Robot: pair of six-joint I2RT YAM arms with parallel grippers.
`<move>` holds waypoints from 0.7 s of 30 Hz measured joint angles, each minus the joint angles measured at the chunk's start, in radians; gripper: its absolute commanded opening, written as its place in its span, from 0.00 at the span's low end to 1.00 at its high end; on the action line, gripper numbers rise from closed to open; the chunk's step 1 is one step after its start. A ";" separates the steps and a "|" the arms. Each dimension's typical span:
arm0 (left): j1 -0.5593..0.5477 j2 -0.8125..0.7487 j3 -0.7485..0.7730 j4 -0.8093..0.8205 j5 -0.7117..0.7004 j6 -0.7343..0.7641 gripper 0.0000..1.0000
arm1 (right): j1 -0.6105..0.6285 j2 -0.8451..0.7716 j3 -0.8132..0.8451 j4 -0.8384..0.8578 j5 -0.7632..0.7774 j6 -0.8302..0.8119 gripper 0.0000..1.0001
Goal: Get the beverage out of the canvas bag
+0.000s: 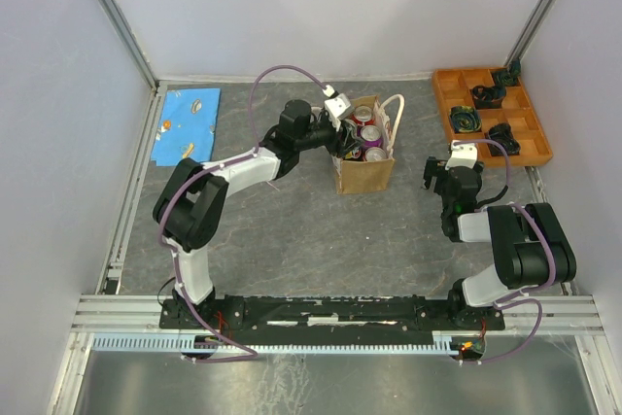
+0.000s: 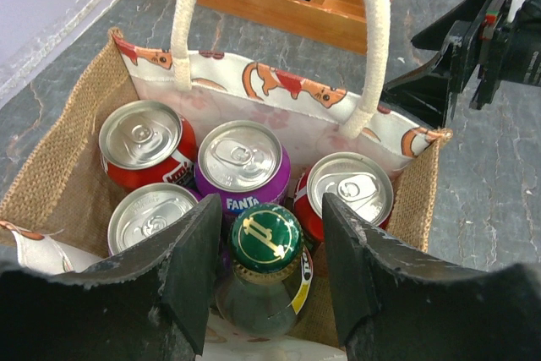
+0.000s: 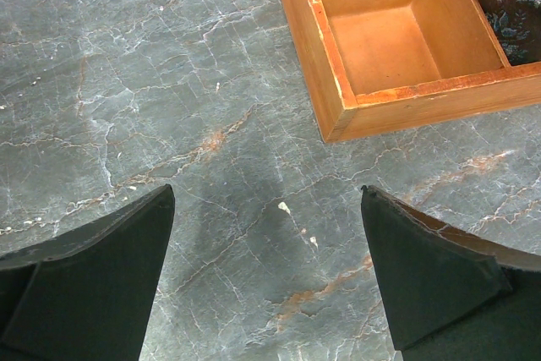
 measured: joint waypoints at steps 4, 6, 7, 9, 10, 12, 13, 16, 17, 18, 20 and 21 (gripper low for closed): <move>0.000 0.022 -0.003 0.038 0.000 -0.001 0.56 | 0.000 0.000 0.000 0.000 0.000 0.000 0.99; 0.000 0.028 -0.003 0.050 0.000 -0.002 0.52 | 0.000 0.000 0.000 0.000 0.000 0.000 0.99; 0.000 0.030 -0.003 0.054 0.000 -0.002 0.49 | 0.000 0.000 0.000 0.000 0.000 0.000 0.99; 0.000 0.037 -0.003 0.067 0.000 -0.002 0.28 | 0.000 0.000 0.000 0.000 0.000 0.000 0.99; 0.000 0.039 -0.003 0.070 0.001 -0.003 0.16 | 0.000 0.000 0.000 0.000 0.000 0.000 0.99; 0.000 0.046 -0.003 0.082 0.001 -0.006 0.04 | 0.000 0.000 0.000 0.000 0.000 0.000 0.99; 0.000 0.048 -0.003 0.087 0.002 -0.006 0.03 | 0.000 0.000 0.000 0.000 0.000 0.000 0.99; 0.000 0.050 -0.003 0.092 0.003 -0.006 0.03 | 0.000 0.000 0.000 0.000 0.000 0.000 0.99; 0.000 0.050 -0.003 0.092 0.005 -0.006 0.03 | 0.000 0.000 0.000 0.000 0.000 0.000 0.99; 0.000 0.050 -0.003 0.092 0.006 -0.007 0.03 | 0.000 0.000 0.000 0.000 0.000 0.000 0.99; 0.000 0.050 -0.003 0.092 0.010 -0.007 0.03 | 0.000 0.000 0.000 0.000 0.000 0.000 0.99; 0.000 0.050 -0.003 0.092 0.012 -0.006 0.03 | 0.000 0.000 0.000 0.000 0.000 0.000 0.99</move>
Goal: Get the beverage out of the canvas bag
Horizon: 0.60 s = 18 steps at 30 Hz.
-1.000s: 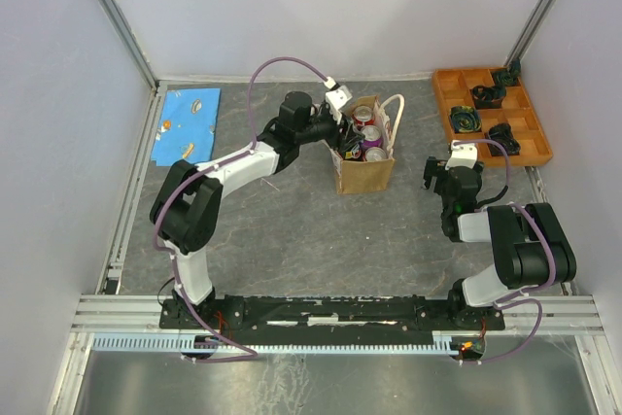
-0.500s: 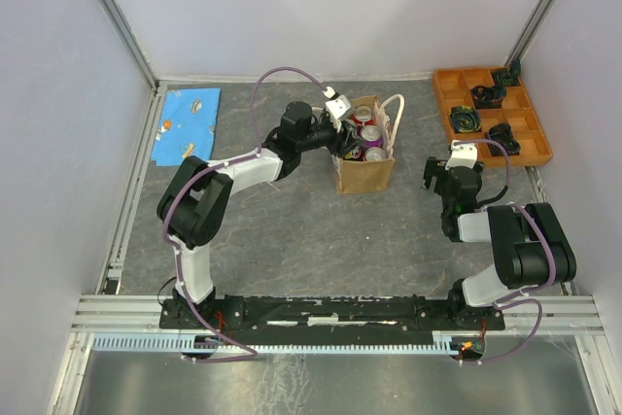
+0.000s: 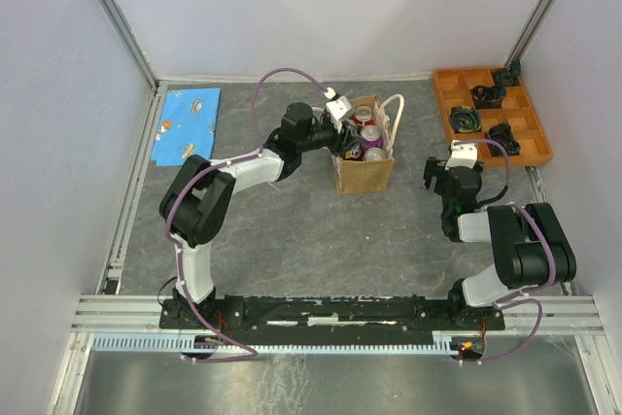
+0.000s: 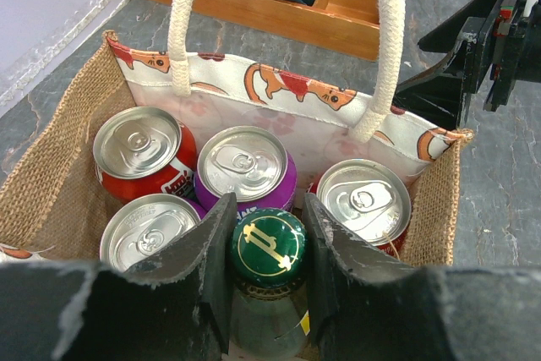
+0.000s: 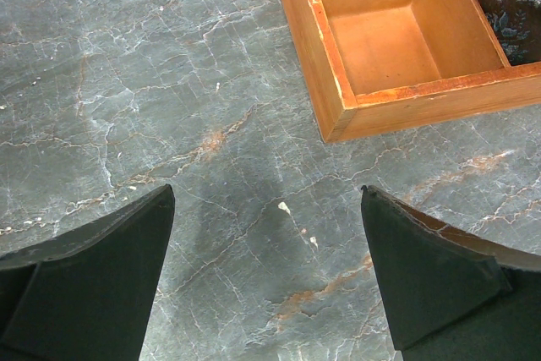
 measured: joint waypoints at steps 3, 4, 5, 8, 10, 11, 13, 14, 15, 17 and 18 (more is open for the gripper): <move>0.000 0.000 0.008 -0.010 0.007 0.000 0.03 | 0.000 0.000 0.000 0.000 0.000 0.000 0.99; 0.000 0.000 0.013 -0.020 0.008 0.000 0.03 | 0.000 0.000 0.000 0.000 0.000 0.000 0.99; 0.000 0.000 0.020 -0.030 0.011 0.000 0.03 | 0.000 0.000 0.000 0.000 0.000 0.000 0.99; 0.000 0.000 0.042 -0.067 0.015 0.000 0.03 | 0.000 0.000 0.000 0.000 0.000 0.000 0.99; 0.000 0.000 0.064 -0.095 0.017 -0.001 0.03 | 0.000 0.000 0.000 0.000 0.000 0.000 0.99; 0.000 0.000 0.073 -0.103 0.018 -0.002 0.03 | 0.000 0.000 0.000 0.000 0.000 0.000 0.99; 0.000 0.000 0.098 -0.127 0.021 -0.008 0.03 | 0.000 0.000 0.000 0.000 0.000 0.000 0.99; 0.000 0.000 0.109 -0.139 0.023 -0.013 0.03 | 0.000 0.000 0.000 0.000 0.000 0.000 0.99; 0.000 0.000 0.121 -0.142 0.023 -0.017 0.03 | 0.000 0.000 0.000 0.000 0.000 0.000 0.99; 0.000 0.000 0.141 -0.143 0.024 -0.029 0.03 | 0.000 0.000 0.000 0.000 0.000 0.000 0.99; 0.000 0.000 0.154 -0.143 0.024 -0.030 0.03 | 0.000 0.000 0.000 0.000 0.000 0.000 0.99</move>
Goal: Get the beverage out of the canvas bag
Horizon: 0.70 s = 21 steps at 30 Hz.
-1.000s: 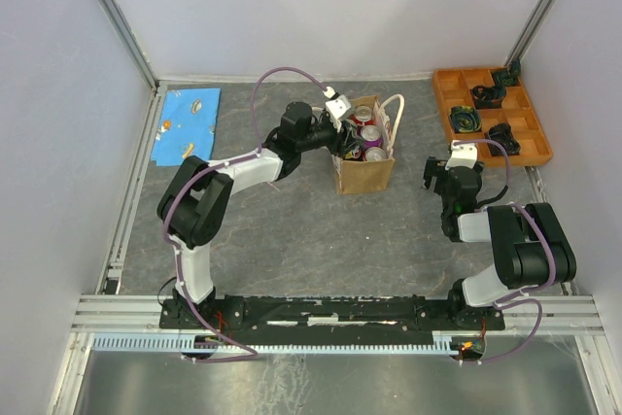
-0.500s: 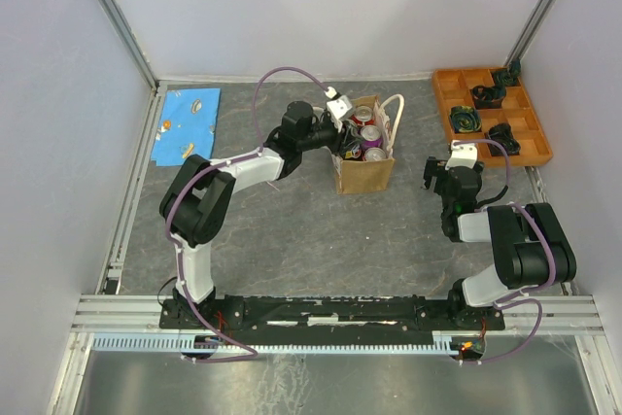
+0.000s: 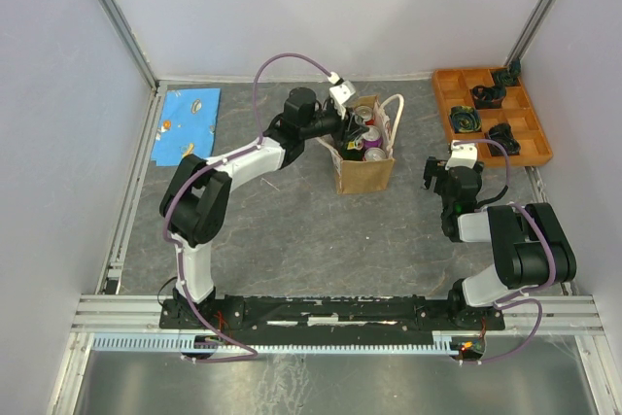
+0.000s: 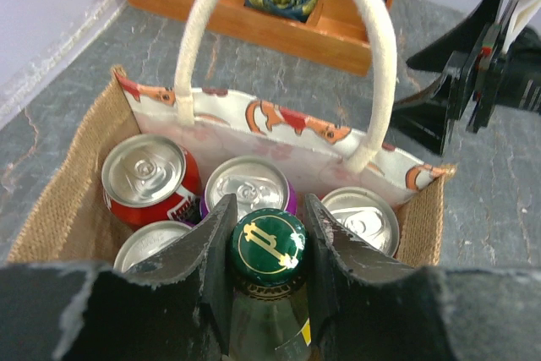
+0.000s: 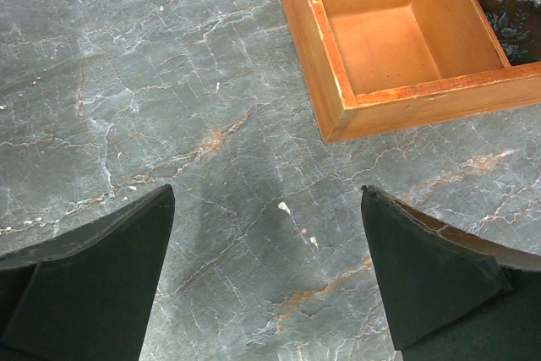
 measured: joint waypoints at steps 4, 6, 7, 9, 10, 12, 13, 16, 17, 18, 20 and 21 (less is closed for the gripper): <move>0.000 0.000 0.066 -0.036 -0.002 -0.003 0.03 | 0.000 0.000 0.000 0.000 0.000 0.000 0.99; 0.000 0.000 0.113 -0.072 -0.002 -0.003 0.03 | 0.000 0.000 0.000 0.000 0.000 0.000 0.99; 0.000 0.000 0.134 -0.088 -0.002 -0.003 0.03 | 0.000 0.000 0.000 0.000 0.000 0.000 0.99; -0.001 -0.001 0.192 -0.133 -0.006 0.000 0.03 | 0.000 0.000 0.000 0.000 0.000 0.000 0.99; -0.003 -0.002 0.221 -0.156 -0.009 0.002 0.03 | 0.000 0.000 0.000 0.000 0.000 0.000 0.99; -0.004 -0.011 0.272 -0.191 -0.020 0.008 0.03 | 0.000 0.000 0.000 0.000 0.000 0.000 0.99; -0.004 -0.016 0.291 -0.207 -0.029 0.015 0.03 | 0.000 0.000 0.000 0.000 0.000 0.000 0.99; -0.005 -0.055 0.352 -0.267 -0.064 0.054 0.03 | 0.000 0.000 0.000 0.000 0.000 0.000 0.99; -0.005 -0.066 0.368 -0.285 -0.075 0.064 0.03 | 0.000 0.000 0.000 0.000 0.000 0.000 0.99; -0.004 -0.081 0.389 -0.303 -0.090 0.078 0.03 | 0.000 0.000 0.000 0.000 0.000 0.000 0.99; -0.001 -0.114 0.423 -0.335 -0.121 0.102 0.03 | 0.000 0.000 0.000 0.000 0.000 0.000 0.99; 0.002 -0.132 0.433 -0.344 -0.137 0.113 0.03 | 0.000 0.000 0.000 0.000 0.000 0.000 0.99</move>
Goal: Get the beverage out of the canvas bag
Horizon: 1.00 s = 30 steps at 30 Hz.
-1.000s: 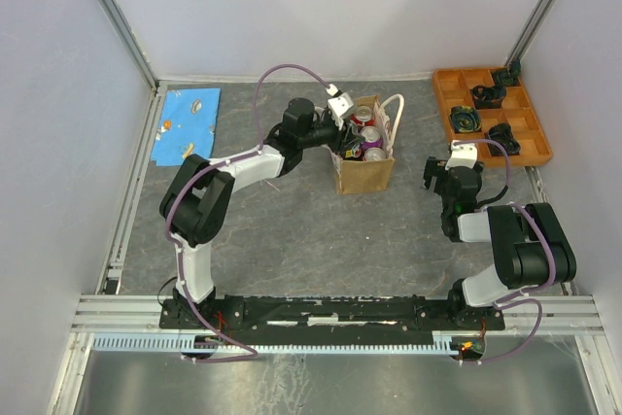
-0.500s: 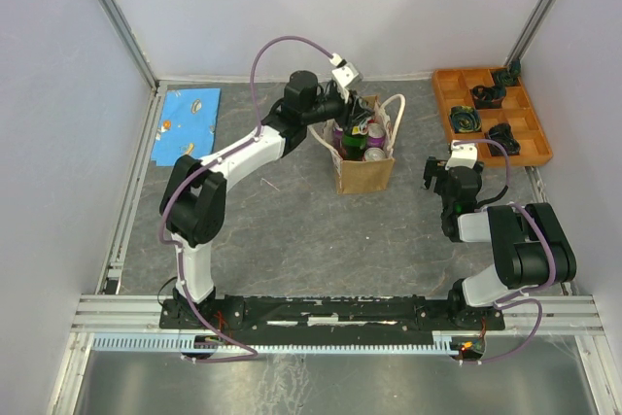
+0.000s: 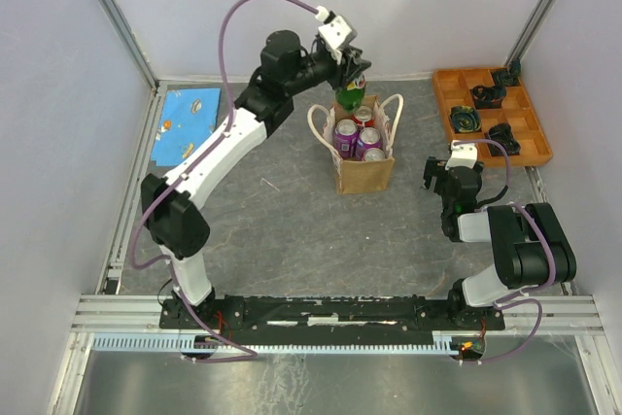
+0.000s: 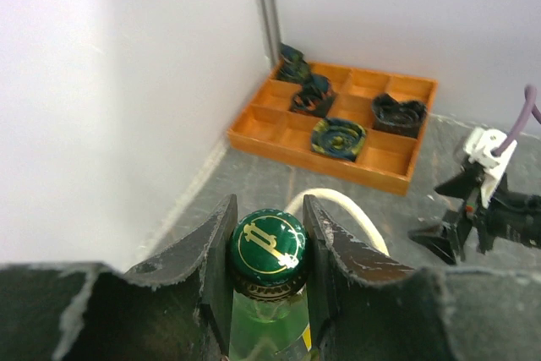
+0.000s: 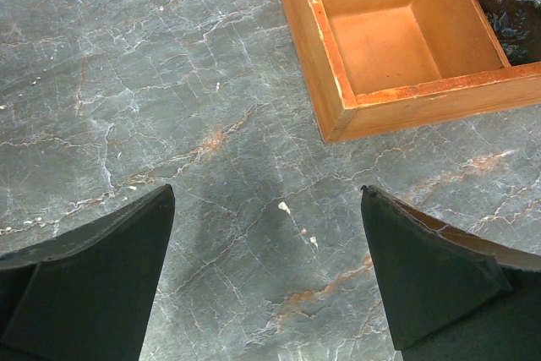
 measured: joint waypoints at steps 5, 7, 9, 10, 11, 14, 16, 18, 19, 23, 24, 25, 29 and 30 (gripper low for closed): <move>0.040 -0.087 0.005 -0.023 -0.054 0.025 0.03 | 0.000 0.000 0.000 0.000 0.000 0.000 0.99; 0.075 -0.115 -0.006 -0.019 -0.069 0.023 0.03 | 0.000 0.000 0.000 0.000 0.000 0.000 0.99; 0.129 -0.151 -0.060 0.013 -0.080 0.013 0.03 | 0.000 0.000 0.000 0.000 0.000 0.000 0.99; 0.155 -0.164 -0.087 0.026 -0.083 0.006 0.03 | 0.000 0.000 0.000 0.000 0.000 0.000 0.99; 0.190 -0.179 -0.123 0.045 -0.085 -0.003 0.03 | 0.000 0.000 0.000 0.000 0.000 0.000 0.99; 0.282 -0.190 -0.209 0.084 -0.096 -0.041 0.03 | 0.000 0.000 0.000 0.000 0.000 0.000 0.99; 0.323 -0.187 -0.256 0.093 -0.116 -0.050 0.03 | 0.000 0.000 0.000 0.000 0.000 0.000 0.99; 0.346 -0.172 -0.292 0.099 -0.129 -0.054 0.03 | 0.000 0.000 0.000 0.000 0.000 0.000 0.99; 0.348 -0.159 -0.304 0.106 -0.129 -0.058 0.03 | 0.000 0.000 0.000 0.000 0.000 0.000 0.99; 0.330 -0.105 -0.385 0.188 -0.110 -0.084 0.03 | 0.000 0.000 0.000 0.000 0.000 0.000 0.99; 0.325 -0.100 -0.393 0.193 -0.108 -0.084 0.03 | 0.000 0.000 0.000 0.000 0.000 0.000 0.99; 0.322 -0.092 -0.414 0.210 -0.106 -0.085 0.03 | 0.000 0.000 0.000 0.000 0.000 0.000 0.99; 0.311 -0.064 -0.500 0.266 -0.101 -0.085 0.03 | 0.000 0.000 0.000 0.000 0.000 0.000 0.99; 0.309 -0.060 -0.523 0.284 -0.101 -0.085 0.03 | 0.000 0.000 0.000 0.000 0.000 0.000 0.99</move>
